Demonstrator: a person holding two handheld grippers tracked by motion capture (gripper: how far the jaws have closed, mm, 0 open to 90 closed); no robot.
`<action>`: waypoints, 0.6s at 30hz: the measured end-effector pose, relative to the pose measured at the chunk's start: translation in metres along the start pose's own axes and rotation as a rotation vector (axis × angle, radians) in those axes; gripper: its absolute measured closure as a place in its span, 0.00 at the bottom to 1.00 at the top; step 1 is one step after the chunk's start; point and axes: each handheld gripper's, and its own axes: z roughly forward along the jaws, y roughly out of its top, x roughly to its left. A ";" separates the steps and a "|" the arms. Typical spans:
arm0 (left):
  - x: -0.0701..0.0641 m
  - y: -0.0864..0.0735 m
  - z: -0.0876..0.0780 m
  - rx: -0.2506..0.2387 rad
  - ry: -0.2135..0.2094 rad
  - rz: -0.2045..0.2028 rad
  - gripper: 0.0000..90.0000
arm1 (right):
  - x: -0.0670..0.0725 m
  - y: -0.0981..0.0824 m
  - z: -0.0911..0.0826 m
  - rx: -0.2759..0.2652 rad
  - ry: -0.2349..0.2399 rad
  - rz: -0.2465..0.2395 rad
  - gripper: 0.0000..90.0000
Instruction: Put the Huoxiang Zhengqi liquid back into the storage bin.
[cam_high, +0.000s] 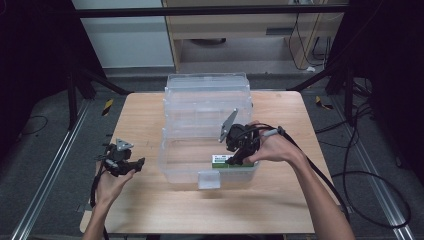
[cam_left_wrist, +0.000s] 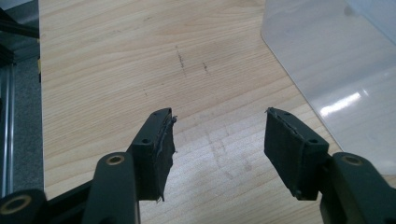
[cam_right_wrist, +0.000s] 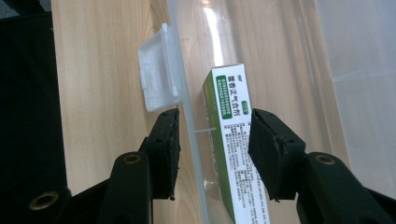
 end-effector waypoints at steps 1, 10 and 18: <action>0.000 0.000 0.000 0.000 0.004 0.002 0.47 | 0.001 0.000 0.001 0.003 0.001 0.001 0.60; 0.000 0.000 -0.002 -0.008 0.028 0.016 0.51 | 0.007 0.007 0.019 0.024 0.030 -0.014 0.61; 0.000 0.001 -0.006 -0.051 0.032 0.028 0.54 | 0.009 0.009 0.038 0.045 0.060 -0.015 0.61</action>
